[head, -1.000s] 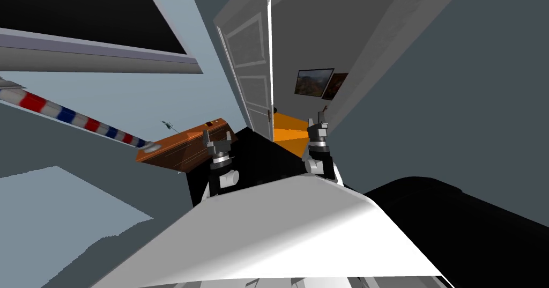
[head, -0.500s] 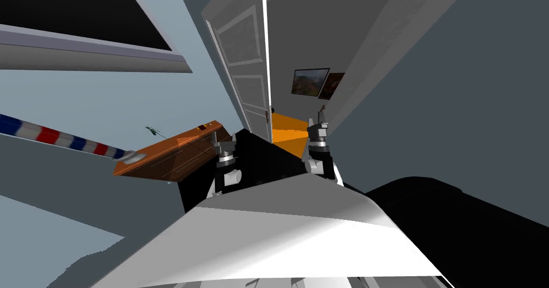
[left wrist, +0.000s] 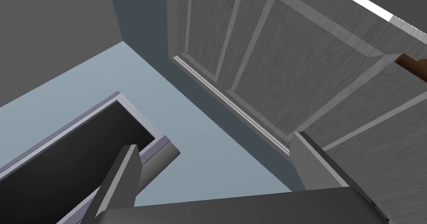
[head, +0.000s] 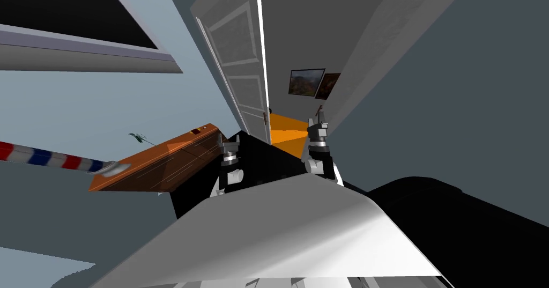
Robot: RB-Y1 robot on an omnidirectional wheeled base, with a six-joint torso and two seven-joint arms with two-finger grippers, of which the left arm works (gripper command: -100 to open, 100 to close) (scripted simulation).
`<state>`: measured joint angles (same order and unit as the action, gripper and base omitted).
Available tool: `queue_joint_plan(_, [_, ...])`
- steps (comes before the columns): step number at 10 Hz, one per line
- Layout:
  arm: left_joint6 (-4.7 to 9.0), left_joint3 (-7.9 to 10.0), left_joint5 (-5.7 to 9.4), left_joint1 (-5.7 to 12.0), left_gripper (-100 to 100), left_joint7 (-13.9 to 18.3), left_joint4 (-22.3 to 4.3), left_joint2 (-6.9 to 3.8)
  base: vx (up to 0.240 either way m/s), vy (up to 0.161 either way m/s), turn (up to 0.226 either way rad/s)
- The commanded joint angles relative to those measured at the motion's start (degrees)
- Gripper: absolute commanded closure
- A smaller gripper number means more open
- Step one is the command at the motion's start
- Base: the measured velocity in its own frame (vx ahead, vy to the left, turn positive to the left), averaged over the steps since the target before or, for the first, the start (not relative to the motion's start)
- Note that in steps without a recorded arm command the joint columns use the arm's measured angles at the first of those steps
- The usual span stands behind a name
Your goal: Push the door open
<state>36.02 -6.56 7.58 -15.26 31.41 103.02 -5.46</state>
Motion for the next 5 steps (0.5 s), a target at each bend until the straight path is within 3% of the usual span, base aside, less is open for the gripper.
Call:
queue_joint_plan(1, [0.16,-0.27,0.26,0.89,-100,1.7,-2.0,-0.10,0.098,0.040,-0.129])
queue_joint_plan(5, [0.86,-1.13,0.85,2.71,-100,5.8,-6.9,-0.34,0.092,0.046,-0.105])
